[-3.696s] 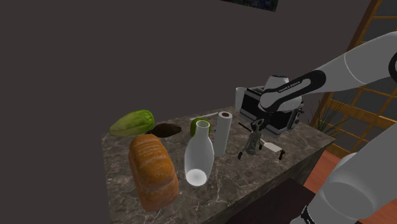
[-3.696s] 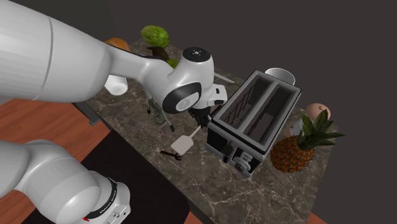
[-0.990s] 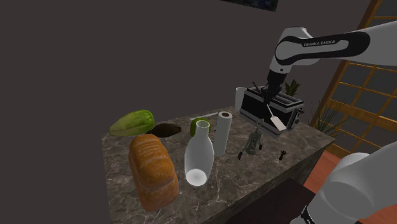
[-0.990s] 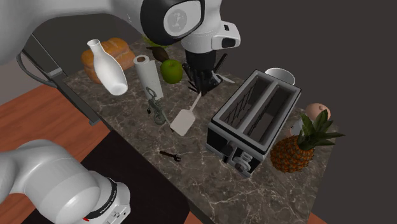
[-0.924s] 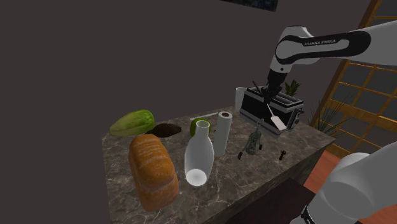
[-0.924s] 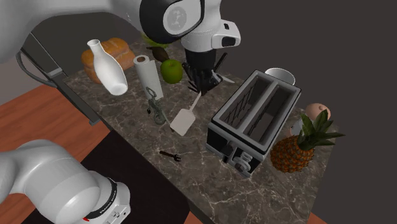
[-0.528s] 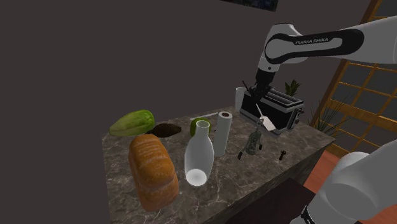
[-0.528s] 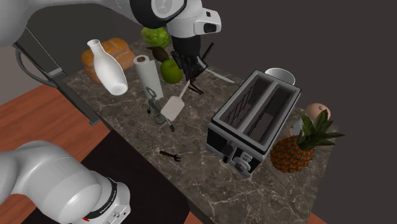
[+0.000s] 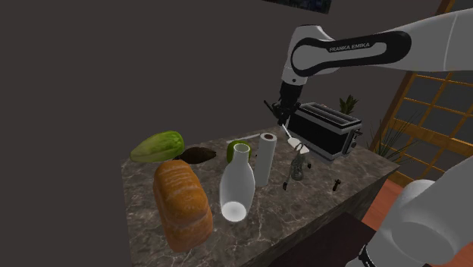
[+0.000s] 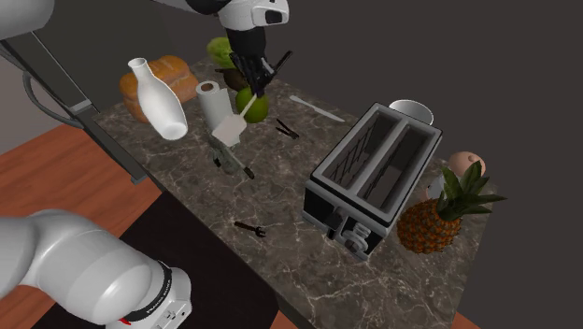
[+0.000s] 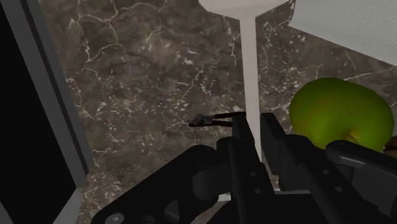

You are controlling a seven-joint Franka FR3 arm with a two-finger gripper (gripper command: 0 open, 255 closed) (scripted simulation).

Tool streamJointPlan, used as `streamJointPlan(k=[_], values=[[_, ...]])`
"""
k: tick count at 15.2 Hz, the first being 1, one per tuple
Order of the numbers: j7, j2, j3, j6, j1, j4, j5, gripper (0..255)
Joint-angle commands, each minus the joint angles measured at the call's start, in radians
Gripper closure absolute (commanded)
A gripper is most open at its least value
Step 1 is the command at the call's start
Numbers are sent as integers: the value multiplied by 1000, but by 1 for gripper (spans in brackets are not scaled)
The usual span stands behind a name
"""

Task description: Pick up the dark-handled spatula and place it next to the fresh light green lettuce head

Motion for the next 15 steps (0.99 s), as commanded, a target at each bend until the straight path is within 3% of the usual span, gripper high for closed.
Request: streamJointPlan(k=[1,15], values=[[41,31,27,-2,17,31,9,255],[325,349,192,-44,140,385,9,255]])
